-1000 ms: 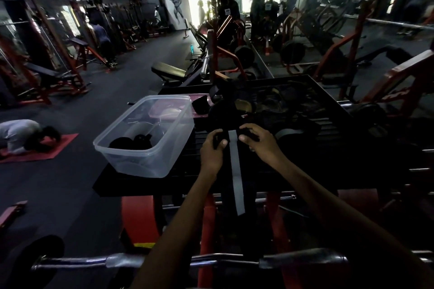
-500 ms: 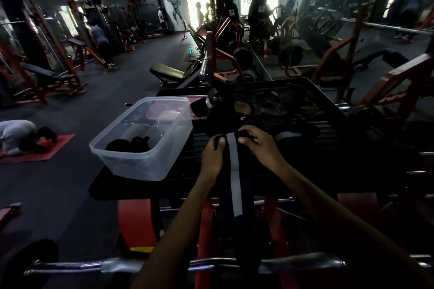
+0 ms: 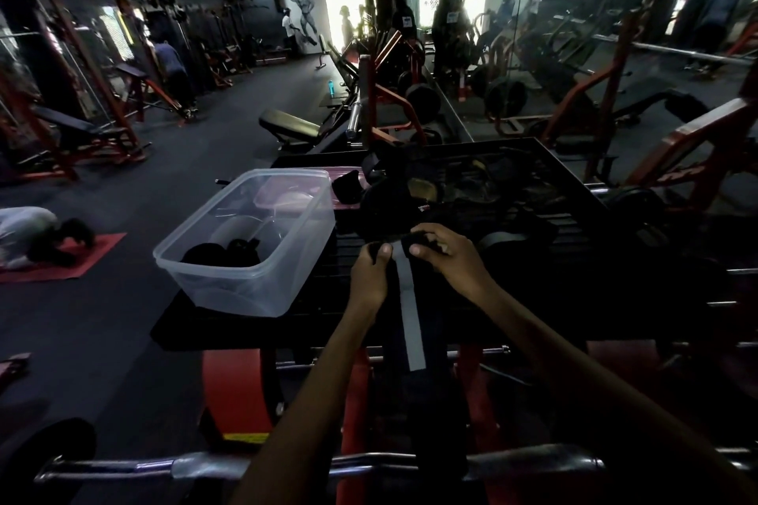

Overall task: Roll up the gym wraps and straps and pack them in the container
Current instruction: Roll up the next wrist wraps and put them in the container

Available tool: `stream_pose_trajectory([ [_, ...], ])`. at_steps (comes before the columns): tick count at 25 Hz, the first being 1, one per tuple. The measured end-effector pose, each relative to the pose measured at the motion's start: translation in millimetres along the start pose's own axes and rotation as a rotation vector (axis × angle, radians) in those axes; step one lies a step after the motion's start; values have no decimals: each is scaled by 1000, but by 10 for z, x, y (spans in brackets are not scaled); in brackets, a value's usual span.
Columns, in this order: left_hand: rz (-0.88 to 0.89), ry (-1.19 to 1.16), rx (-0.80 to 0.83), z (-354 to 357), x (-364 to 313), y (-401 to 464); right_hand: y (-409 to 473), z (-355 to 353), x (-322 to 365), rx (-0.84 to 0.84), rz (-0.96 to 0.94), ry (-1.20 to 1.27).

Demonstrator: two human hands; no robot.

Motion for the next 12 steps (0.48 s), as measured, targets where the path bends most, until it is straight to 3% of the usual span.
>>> stream_pose_trajectory([
  [4,75,-35,-27,-37,-101,-35,23,-8,-21,-7,63,39],
  [8,-3,-77,26,-11,-82,-47,35,-84,7,-101,-16,11],
  [12,48,9,-37,-44,-55,-1,19,-32,-20,-16,79,81],
])
Point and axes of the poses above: each hand's wrist, its own y-axis towards the middle knuckle, its own z-axis out of the palm, x = y × z, the point moved 4 cm from there along y, towards the middle knuckle, and after that the axes turned 7 degrees about z, right-handed, at the moved point
